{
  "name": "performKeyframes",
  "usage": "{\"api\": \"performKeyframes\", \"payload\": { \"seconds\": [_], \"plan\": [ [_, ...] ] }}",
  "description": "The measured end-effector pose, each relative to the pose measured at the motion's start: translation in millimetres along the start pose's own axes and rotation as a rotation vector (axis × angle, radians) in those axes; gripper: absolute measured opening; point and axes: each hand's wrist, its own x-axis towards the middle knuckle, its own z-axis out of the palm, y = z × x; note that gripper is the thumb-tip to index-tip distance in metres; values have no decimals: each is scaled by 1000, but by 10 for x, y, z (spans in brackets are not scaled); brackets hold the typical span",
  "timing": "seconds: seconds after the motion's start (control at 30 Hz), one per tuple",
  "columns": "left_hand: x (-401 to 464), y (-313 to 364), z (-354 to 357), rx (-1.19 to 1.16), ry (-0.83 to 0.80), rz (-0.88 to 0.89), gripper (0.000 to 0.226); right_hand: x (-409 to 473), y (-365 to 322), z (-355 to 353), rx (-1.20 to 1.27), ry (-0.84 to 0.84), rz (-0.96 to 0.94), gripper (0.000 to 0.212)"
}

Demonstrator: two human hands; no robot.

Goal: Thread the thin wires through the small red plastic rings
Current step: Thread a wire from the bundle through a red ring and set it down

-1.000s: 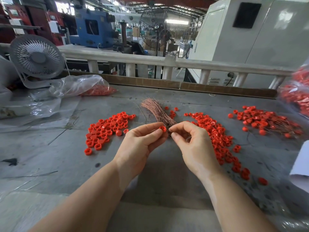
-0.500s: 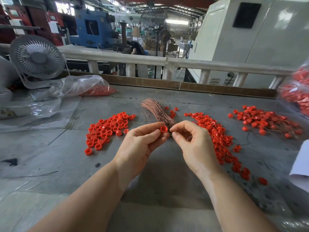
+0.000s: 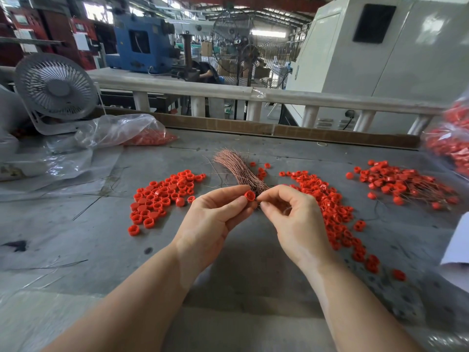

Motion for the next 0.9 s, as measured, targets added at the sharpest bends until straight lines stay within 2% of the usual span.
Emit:
{"api": "performKeyframes", "payload": {
  "seconds": [0.17, 0.57, 0.9],
  "plan": [
    [1, 1, -2, -7, -7, 0, 19, 1, -10, 2, 3, -2, 0, 20],
    [11, 8, 1, -91, -12, -58, 16, -5, -43, 1, 70, 23, 29, 16],
    [-20, -6, -3, 18, -30, 17, 19, -11, -48, -5, 36, 25, 35, 14]
  ]
}}
